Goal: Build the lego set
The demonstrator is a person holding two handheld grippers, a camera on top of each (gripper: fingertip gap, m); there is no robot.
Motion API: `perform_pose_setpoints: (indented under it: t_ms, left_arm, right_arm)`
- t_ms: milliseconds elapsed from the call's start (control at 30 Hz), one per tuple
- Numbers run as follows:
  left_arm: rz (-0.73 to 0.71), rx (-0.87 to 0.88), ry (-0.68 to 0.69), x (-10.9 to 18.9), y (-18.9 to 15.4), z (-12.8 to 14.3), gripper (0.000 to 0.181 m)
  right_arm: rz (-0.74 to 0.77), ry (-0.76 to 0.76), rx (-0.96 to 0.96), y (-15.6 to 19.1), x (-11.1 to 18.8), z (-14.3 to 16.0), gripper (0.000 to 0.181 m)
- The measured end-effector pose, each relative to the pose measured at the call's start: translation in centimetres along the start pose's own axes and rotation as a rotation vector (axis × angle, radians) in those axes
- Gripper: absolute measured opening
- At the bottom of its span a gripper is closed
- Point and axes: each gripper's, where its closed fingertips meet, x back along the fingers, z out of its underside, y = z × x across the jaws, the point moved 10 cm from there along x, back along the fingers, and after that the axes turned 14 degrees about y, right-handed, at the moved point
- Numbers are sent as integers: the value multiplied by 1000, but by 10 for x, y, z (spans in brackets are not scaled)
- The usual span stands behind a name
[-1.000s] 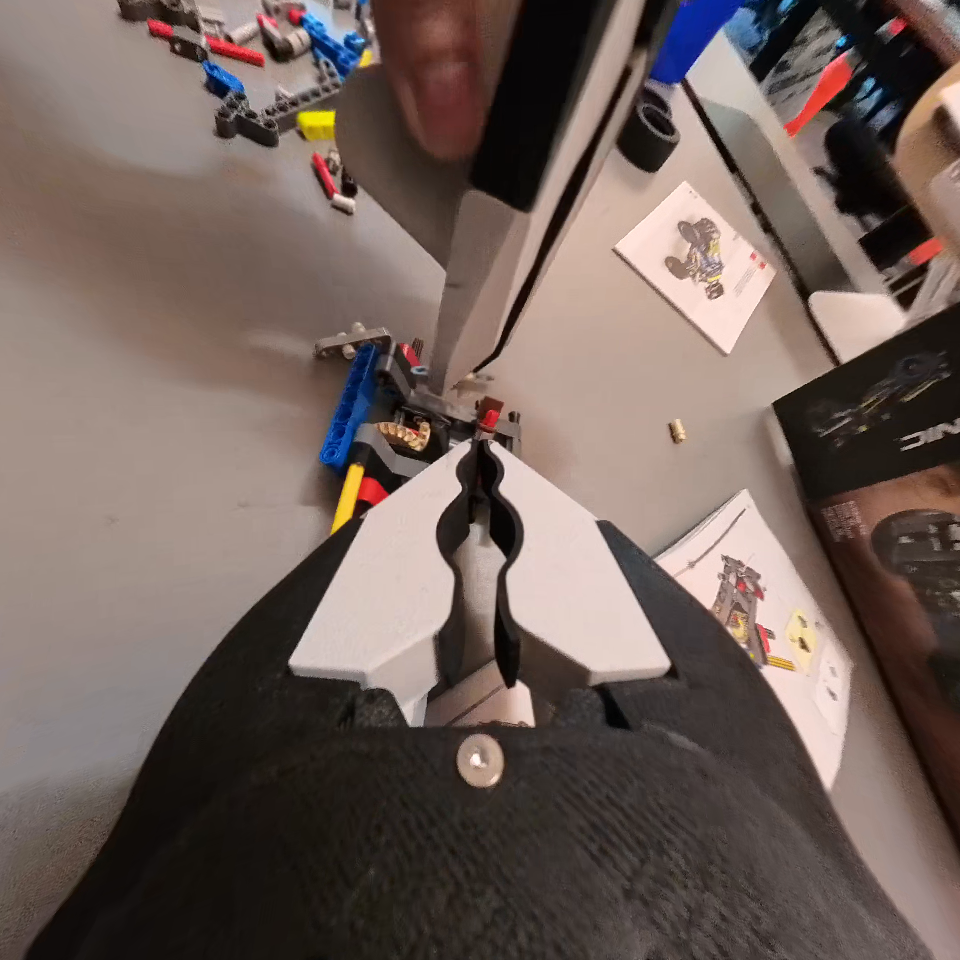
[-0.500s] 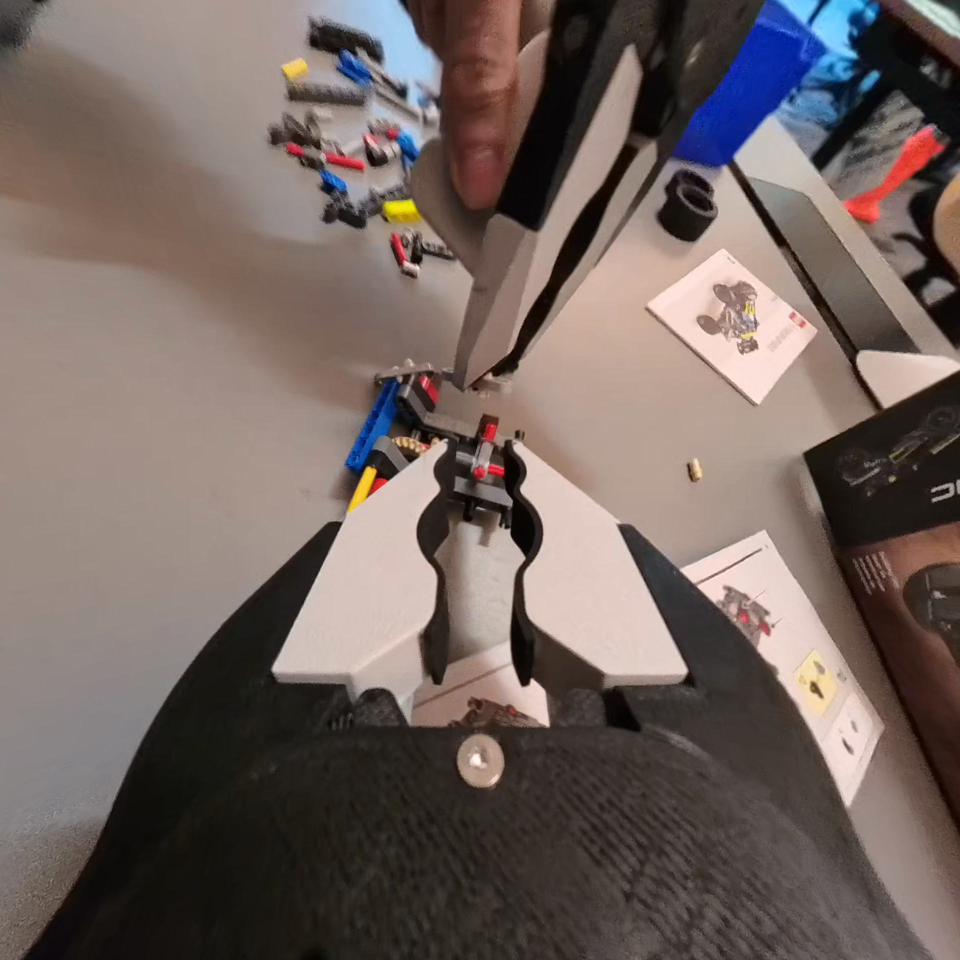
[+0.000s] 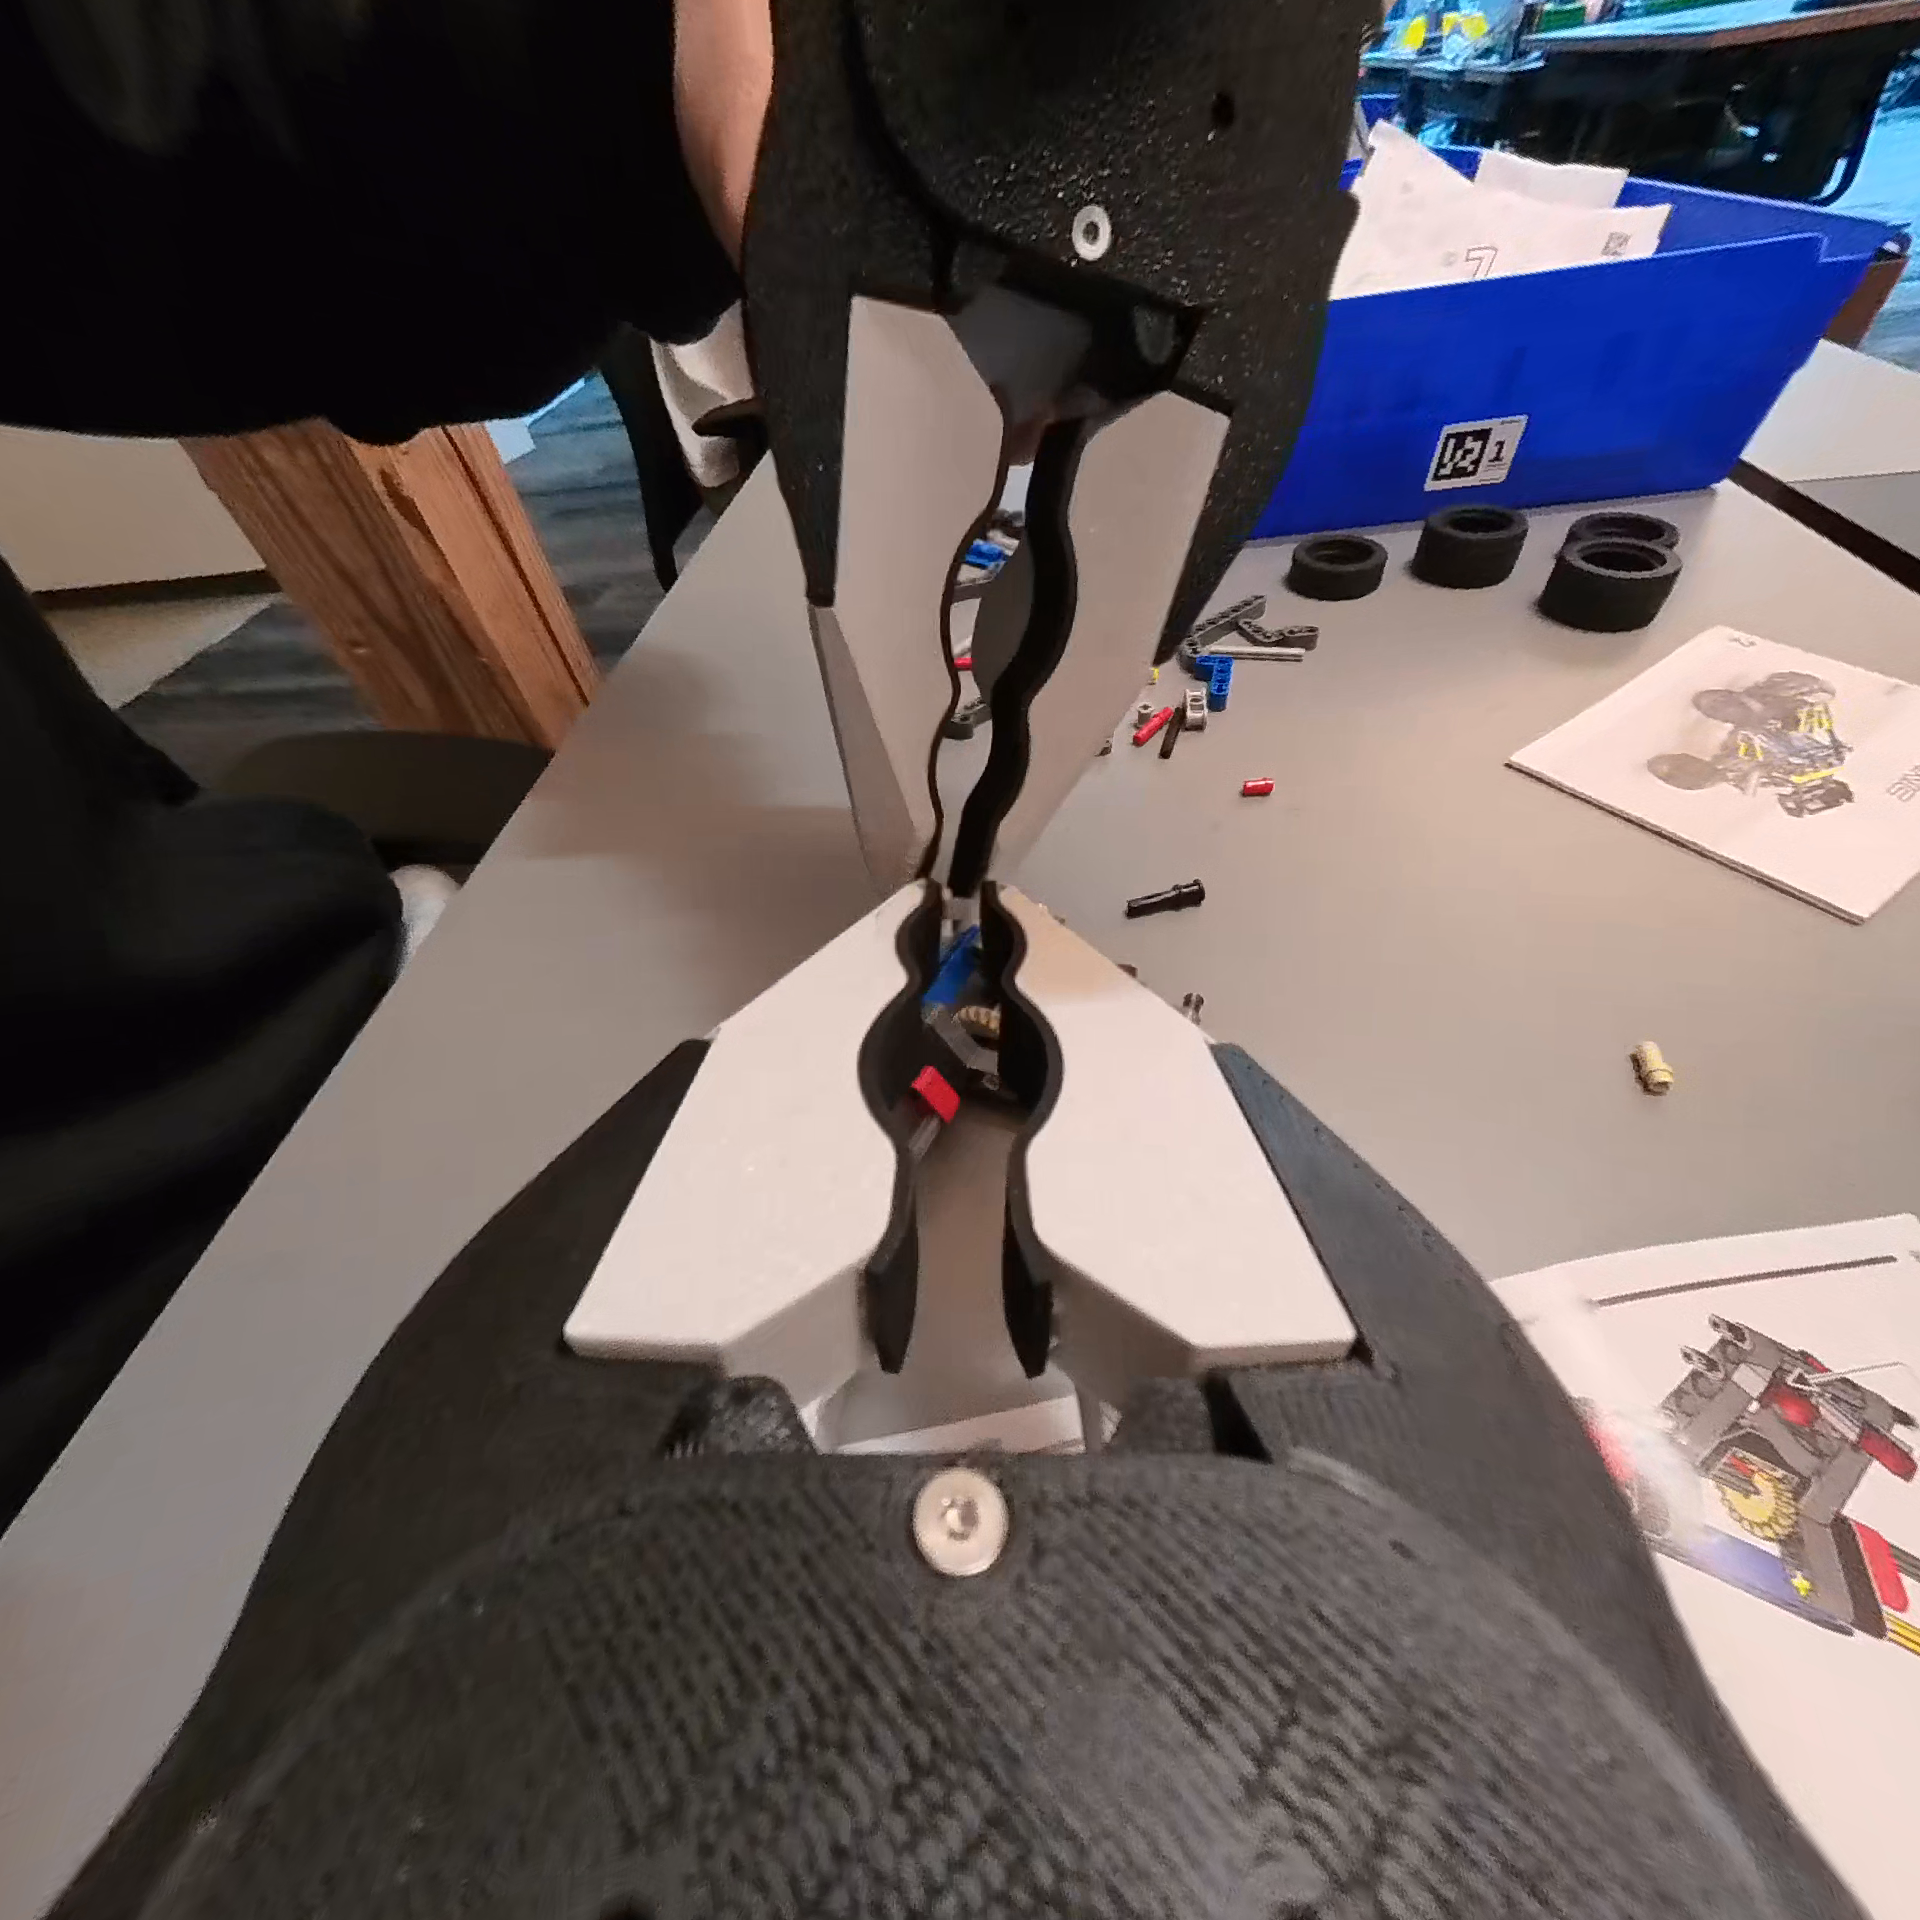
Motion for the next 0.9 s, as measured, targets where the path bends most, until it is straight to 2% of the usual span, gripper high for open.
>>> perform_pose_setpoints:
  t_ms: [67,233,500,733,900]
  left_arm:
    - [8,4,-17,1,-1,0,5]
    - [-2,-14,-7,1,-4,0,5]
    - [-30,-36,-25,-1,-5,0,5]
    - [-103,-53,-245,10,-6,11,5]
    - [-125,-81,-297,12,-7,17,5]
  right_arm:
    - [-14,21,18,2,-1,1,14]
    - [-16,35,29,4,-4,2,7]
    - [-39,17,7,2,-4,3,6]
    - [-104,-116,-152,-10,5,6,6]
    - [-131,-149,-180,-11,4,7,6]
